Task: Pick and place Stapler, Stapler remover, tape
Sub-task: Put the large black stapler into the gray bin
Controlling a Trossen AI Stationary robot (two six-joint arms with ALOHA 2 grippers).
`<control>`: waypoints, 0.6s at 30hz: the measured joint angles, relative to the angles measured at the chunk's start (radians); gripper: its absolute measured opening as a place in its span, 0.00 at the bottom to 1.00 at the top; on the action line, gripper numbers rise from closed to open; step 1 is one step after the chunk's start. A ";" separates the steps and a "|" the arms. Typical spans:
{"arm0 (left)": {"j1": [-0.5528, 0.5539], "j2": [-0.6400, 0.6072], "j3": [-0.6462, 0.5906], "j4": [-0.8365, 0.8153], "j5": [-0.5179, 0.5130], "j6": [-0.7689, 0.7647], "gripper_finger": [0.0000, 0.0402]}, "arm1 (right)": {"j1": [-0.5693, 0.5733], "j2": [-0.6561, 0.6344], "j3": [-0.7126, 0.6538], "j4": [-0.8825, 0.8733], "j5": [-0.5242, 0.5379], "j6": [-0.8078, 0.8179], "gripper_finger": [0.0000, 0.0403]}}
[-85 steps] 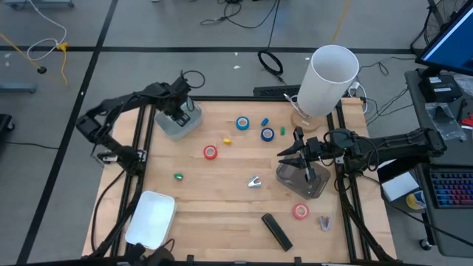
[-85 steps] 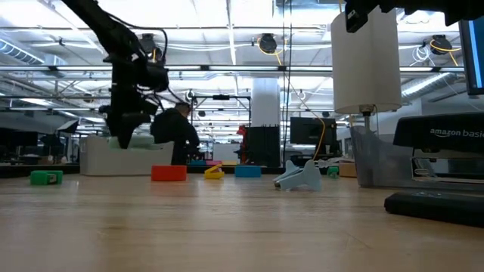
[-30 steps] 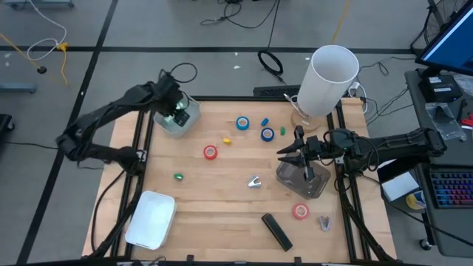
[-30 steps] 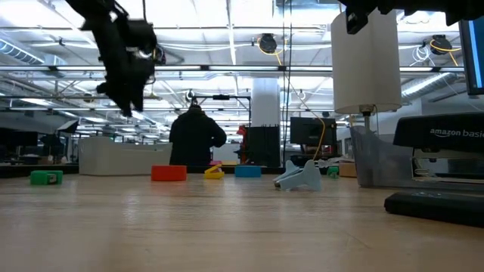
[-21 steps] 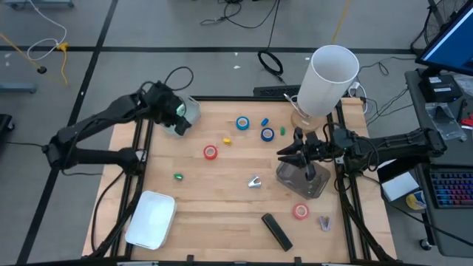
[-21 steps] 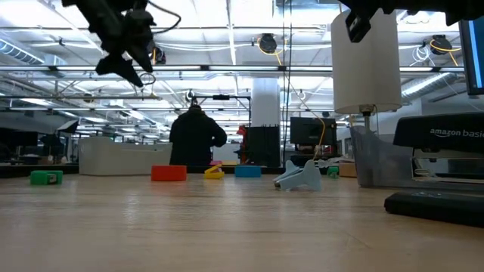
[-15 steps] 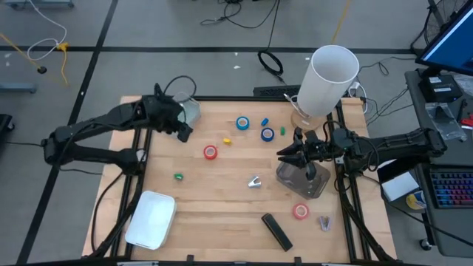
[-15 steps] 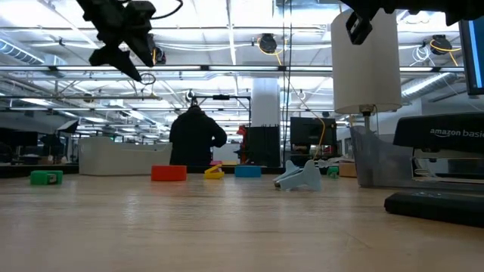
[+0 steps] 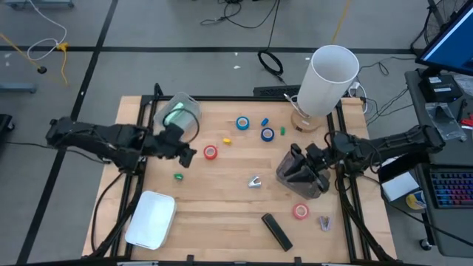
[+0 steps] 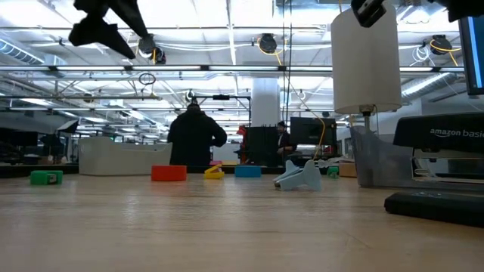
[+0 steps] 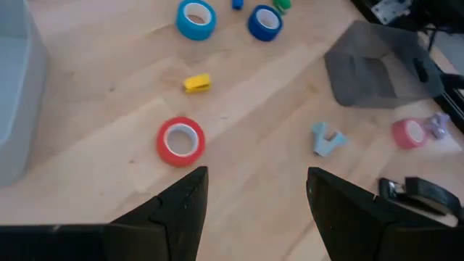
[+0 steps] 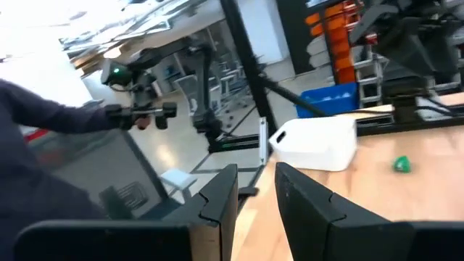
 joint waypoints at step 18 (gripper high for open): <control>-0.088 -0.125 -0.282 0.194 0.001 0.029 0.58 | 0.421 0.310 0.416 -0.698 0.543 0.230 0.21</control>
